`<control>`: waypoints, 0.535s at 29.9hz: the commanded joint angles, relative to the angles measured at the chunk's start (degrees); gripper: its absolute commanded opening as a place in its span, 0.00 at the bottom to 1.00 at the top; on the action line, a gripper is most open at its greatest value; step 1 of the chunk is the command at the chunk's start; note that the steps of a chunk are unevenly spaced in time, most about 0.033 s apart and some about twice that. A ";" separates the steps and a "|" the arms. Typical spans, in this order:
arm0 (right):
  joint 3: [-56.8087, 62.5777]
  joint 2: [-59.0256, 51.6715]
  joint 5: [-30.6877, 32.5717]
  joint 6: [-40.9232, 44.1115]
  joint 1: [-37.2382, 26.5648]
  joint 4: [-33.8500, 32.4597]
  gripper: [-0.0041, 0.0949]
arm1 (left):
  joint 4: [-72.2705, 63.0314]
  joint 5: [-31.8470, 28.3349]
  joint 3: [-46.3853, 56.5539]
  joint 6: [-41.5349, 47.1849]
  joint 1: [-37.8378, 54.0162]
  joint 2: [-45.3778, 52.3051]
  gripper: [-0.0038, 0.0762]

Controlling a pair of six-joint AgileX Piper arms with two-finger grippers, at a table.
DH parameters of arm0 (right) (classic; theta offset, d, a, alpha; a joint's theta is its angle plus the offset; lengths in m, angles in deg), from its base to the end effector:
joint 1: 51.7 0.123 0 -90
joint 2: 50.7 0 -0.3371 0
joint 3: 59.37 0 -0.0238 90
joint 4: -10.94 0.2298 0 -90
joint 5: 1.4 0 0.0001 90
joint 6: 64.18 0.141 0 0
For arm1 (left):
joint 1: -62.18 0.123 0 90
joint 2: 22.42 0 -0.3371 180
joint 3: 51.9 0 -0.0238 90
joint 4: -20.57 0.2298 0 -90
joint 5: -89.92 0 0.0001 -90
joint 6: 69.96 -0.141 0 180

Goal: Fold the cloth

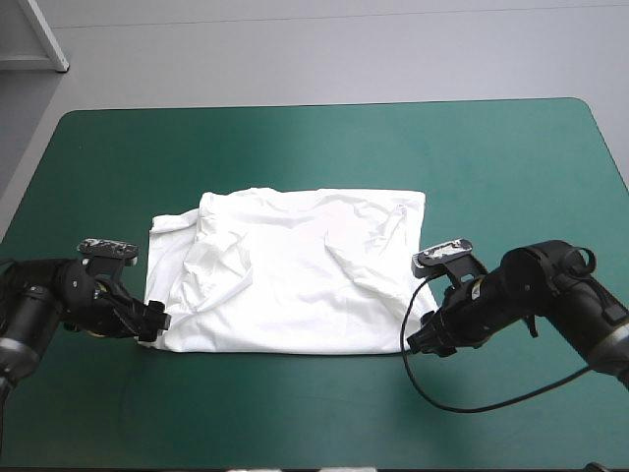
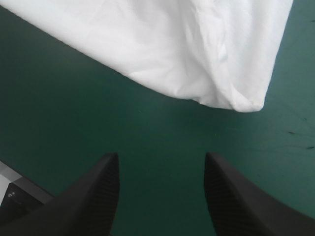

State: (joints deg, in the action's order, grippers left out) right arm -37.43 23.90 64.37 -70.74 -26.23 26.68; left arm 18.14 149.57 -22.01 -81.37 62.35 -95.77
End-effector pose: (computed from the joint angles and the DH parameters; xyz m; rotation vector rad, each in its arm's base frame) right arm 0.1518 0.1110 0.3159 -0.6837 2.7649 0.4514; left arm 0.1740 -0.0046 0.2818 0.2557 2.8290 -0.0132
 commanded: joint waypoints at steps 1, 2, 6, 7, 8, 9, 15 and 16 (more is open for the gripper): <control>-0.20 -3.99 -1.67 0.23 0.01 0.36 0.54 | -0.76 -3.67 -1.06 -1.12 -1.74 -4.02 0.83; 0.07 -4.71 -1.80 0.46 0.01 0.25 0.54 | -0.87 -4.19 -1.06 -1.12 -2.14 -5.72 0.83; 0.79 -6.35 -1.80 2.30 0.01 -2.26 0.54 | -1.18 -4.43 -1.06 -0.51 -2.68 -12.38 0.80; 0.94 -6.60 -1.69 2.62 0.01 -3.36 0.54 | -1.28 -4.43 -1.06 0.09 -2.62 -13.52 0.79; 1.17 -6.91 -1.70 3.36 0.01 -4.72 0.54 | -1.28 -4.43 -1.06 0.54 -2.62 -14.76 0.77; 1.29 -7.21 -1.70 3.90 0.01 -5.80 0.54 | -1.41 -4.43 -1.06 0.54 -2.62 -15.84 0.74; 1.80 -6.52 -4.33 4.87 0.01 -9.85 0.54 | -3.24 -4.85 -1.06 0.43 -2.62 -18.29 0.42; 1.80 -6.15 -5.43 4.87 0.01 -9.73 0.54 | -3.24 -4.85 -1.06 0.43 -2.62 -18.29 0.37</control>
State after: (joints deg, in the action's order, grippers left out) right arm -34.47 17.81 62.70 -65.90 -26.23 17.50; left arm 16.63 145.58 -22.54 -81.25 60.11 -114.23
